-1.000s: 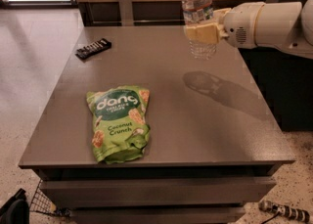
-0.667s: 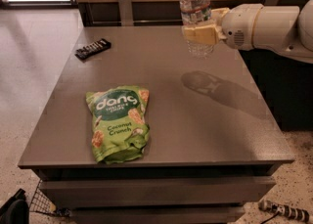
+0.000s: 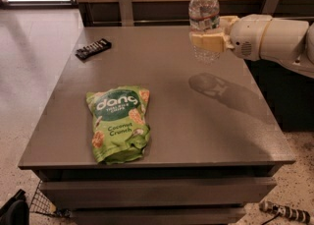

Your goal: Place water bottle upright

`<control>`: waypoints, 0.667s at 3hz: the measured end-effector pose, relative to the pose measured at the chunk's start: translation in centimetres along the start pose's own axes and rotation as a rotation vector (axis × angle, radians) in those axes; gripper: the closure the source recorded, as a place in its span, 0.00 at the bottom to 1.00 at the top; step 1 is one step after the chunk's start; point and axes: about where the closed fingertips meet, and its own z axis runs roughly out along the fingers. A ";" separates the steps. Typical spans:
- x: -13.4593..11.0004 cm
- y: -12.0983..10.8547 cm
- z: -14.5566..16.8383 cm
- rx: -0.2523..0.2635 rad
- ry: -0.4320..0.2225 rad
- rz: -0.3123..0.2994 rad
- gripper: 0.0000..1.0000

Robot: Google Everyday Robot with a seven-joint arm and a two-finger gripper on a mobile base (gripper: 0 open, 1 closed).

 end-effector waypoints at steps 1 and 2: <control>1.4 -0.6 0.3 0.003 -0.016 0.039 1.00; 2.9 -0.9 1.3 -0.011 -0.023 0.079 1.00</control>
Offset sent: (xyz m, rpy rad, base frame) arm 0.0273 -0.0091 -0.0482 0.1057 0.0807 0.0030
